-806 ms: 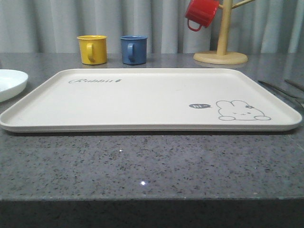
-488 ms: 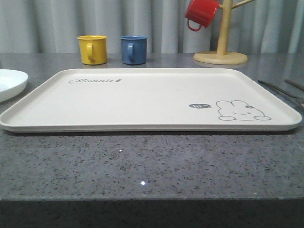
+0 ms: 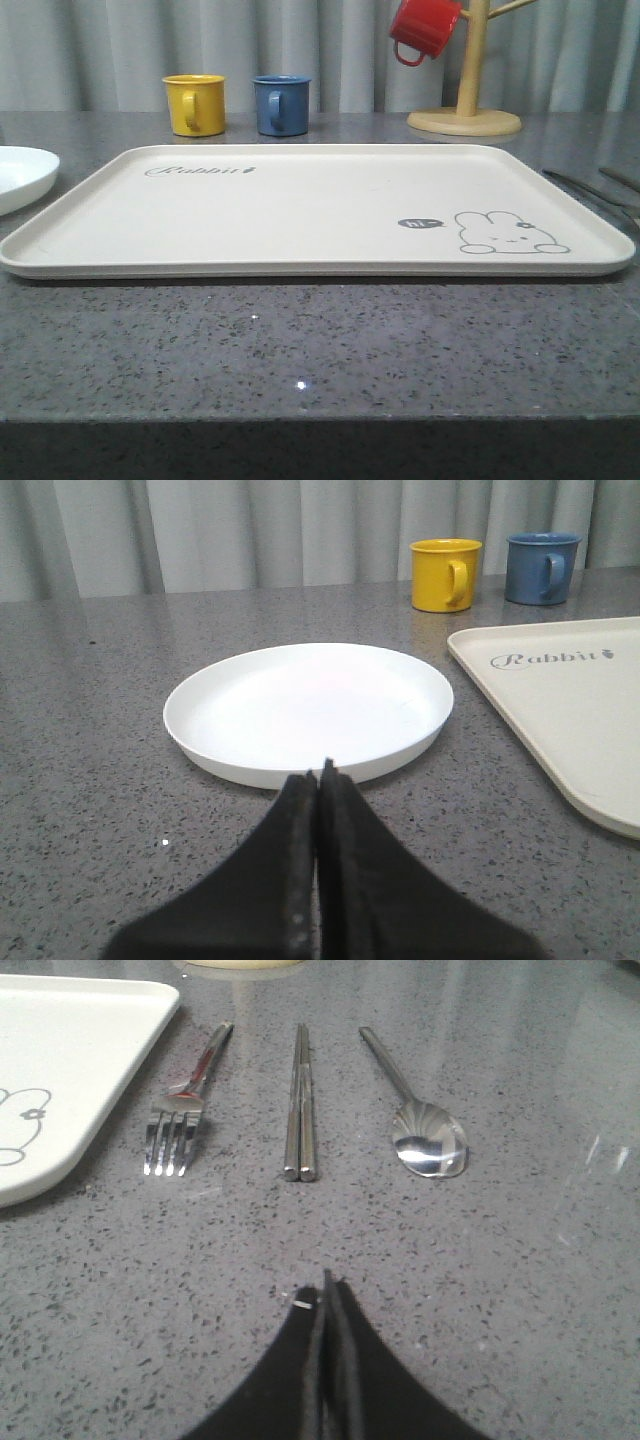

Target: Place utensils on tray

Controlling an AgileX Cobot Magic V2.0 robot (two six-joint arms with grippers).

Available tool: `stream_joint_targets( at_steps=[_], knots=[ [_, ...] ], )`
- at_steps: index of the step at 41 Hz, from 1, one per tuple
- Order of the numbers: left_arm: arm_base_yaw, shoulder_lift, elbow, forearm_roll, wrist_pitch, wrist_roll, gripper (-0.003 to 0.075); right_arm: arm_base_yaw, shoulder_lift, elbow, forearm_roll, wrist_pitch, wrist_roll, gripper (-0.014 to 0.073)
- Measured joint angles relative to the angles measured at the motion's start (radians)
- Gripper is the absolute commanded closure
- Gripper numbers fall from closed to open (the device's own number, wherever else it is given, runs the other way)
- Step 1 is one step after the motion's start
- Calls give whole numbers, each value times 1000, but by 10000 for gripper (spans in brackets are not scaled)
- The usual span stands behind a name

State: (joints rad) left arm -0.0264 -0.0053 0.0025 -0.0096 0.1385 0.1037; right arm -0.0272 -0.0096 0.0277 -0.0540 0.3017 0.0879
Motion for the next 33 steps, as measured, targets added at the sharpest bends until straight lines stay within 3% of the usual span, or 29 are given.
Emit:
stream_joint_targets(
  at_steps=[23, 29, 33],
  knots=[
    [0, 0, 0, 0, -54, 0, 738, 0, 0, 0, 25, -57, 0, 643],
    [0, 0, 0, 0, -139, 0, 738, 0, 0, 0, 54, -131, 0, 643],
    [0, 0, -2, 0, -266, 0, 738, 0, 0, 0, 54, -195, 0, 643]
  ],
)
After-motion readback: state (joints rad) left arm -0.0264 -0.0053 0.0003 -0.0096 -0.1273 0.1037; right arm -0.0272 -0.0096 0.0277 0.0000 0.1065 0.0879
